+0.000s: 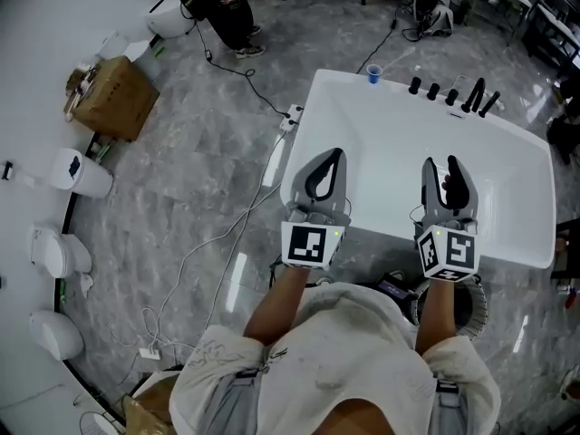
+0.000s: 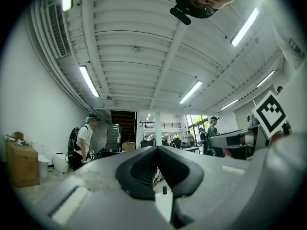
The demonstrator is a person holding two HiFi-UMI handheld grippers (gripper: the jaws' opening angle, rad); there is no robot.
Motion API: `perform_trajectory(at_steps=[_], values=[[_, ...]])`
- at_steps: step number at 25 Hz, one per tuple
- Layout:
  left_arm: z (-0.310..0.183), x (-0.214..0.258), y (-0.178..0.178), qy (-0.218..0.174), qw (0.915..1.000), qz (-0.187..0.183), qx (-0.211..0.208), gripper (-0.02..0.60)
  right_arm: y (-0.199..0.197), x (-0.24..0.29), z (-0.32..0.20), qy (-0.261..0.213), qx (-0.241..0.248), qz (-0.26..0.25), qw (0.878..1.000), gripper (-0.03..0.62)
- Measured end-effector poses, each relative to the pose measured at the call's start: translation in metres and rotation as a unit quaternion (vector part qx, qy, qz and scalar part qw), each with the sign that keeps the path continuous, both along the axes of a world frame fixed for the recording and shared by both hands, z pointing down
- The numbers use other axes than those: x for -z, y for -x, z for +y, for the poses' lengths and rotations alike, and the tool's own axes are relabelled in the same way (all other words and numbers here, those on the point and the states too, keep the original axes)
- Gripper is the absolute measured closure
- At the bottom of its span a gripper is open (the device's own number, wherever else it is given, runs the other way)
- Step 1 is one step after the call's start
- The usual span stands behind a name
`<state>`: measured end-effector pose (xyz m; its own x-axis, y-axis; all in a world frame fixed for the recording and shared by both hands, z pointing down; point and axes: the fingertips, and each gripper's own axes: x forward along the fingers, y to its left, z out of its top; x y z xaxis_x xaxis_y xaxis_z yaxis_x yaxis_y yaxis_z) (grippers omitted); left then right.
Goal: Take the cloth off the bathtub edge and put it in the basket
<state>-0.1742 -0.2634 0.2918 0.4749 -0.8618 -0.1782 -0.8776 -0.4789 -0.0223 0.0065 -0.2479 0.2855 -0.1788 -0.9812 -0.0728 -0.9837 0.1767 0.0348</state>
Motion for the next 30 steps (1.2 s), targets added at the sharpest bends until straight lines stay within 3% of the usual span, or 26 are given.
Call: perform_trajectory(at_steps=[8, 20, 22, 30], values=[[0.009, -0.004, 0.009, 0.006, 0.9999, -0.004, -0.01, 0.584, 0.023, 0.0, 0.012, 0.003, 0.01, 0.004, 1.0, 0.419], [0.007, 0.0, 0.001, 0.007, 0.9996, 0.001, -0.029, 0.584, 0.026, -0.004, 0.016, 0.005, -0.013, 0.035, 0.999, 0.534], [0.005, 0.002, 0.0, 0.005, 0.9995, 0.0, -0.031, 0.584, 0.027, -0.001, 0.016, -0.003, -0.017, 0.049, 0.999, 0.583], [0.003, 0.004, -0.004, 0.005, 0.9992, 0.0, -0.04, 0.584, 0.033, 0.004, 0.021, -0.02, -0.016, 0.06, 0.998, 0.591]])
